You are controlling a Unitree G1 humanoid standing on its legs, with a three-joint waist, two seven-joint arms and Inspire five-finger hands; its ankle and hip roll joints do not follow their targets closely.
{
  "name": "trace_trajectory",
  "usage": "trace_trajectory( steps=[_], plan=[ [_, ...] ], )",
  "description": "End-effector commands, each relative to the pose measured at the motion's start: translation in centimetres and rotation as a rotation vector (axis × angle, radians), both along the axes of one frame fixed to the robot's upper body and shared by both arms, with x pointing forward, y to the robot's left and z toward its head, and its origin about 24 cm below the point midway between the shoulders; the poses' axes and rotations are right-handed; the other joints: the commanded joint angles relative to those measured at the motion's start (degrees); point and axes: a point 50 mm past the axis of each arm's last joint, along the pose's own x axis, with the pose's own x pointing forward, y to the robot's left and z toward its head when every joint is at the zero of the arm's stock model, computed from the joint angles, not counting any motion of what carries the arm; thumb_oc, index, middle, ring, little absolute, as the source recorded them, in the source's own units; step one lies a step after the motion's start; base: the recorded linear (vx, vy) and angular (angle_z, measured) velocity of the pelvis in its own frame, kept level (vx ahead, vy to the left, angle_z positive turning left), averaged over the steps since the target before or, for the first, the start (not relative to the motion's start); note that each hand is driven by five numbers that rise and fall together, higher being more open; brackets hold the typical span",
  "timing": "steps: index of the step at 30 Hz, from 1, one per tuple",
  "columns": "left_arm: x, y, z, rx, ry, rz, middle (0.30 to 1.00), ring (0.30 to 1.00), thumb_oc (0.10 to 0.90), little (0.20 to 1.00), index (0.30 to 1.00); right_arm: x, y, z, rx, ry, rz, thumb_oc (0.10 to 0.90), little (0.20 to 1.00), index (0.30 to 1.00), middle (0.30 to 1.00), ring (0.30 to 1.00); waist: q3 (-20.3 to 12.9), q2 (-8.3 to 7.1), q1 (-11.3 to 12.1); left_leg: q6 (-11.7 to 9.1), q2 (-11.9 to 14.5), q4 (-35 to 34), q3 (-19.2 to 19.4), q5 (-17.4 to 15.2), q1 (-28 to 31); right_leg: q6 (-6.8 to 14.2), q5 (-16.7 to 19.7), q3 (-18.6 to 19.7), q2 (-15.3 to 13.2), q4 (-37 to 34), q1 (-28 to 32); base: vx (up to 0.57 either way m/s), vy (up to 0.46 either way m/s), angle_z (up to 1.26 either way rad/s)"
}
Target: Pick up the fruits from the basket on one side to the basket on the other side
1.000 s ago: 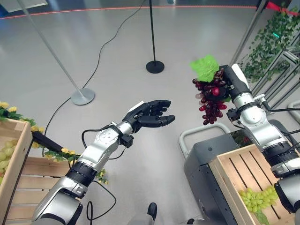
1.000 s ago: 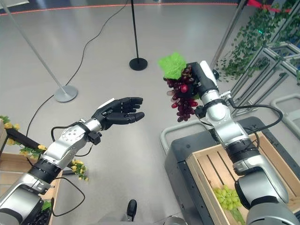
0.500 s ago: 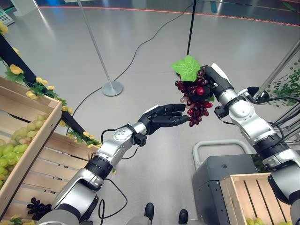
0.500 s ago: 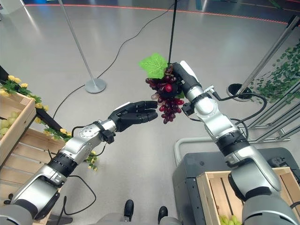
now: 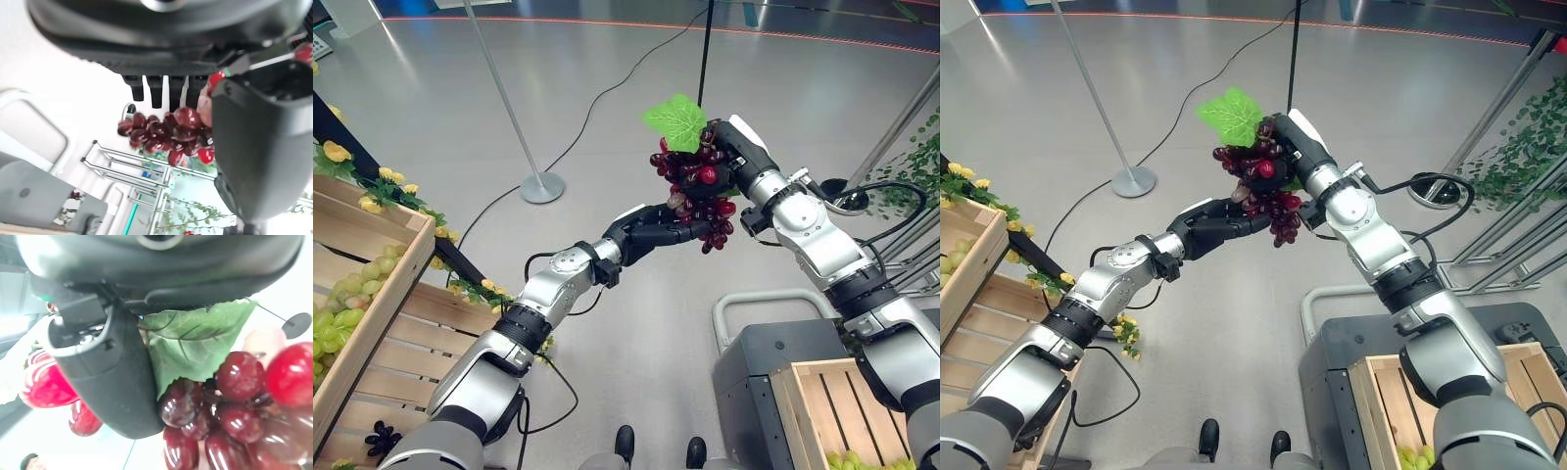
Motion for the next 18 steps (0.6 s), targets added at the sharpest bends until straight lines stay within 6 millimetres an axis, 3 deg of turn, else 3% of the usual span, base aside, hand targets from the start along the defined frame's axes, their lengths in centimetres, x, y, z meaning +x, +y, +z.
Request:
trace_trajectory(
  steps=[1, 18],
  plan=[
    [1.6, -2.6, 5.1, -0.113, -0.150, -0.025, 0.900, 0.900, 0.800, 0.900, 0.900, -0.9, 3.7, 5.5, 0.069, -0.163, 0.166, 0.400, 0.300, 0.300, 0.300, 0.300, -10.92, -1.94, 0.40, -3.66, 1.25, 0.07, 3.18, -4.74, 2.77, 1.33, 0.87, -1.98, -3.00, 0.08, 0.94, 0.00, 0.000, 0.00],
    [1.8, -2.4, 4.7, -0.128, -0.163, 0.054, 0.900, 0.900, 0.800, 0.900, 0.900, -1.3, 5.7, 3.3, 0.075, 0.008, 0.303, 0.400, 0.300, 0.300, 0.300, 0.300, -10.74, -2.43, 0.57, -3.84, 1.59, 0.07, 2.93, -4.62, 2.96, 1.22, 0.55, -2.02, -2.96, 0.08, 1.36, 0.00, 0.000, 0.00]
  ],
)
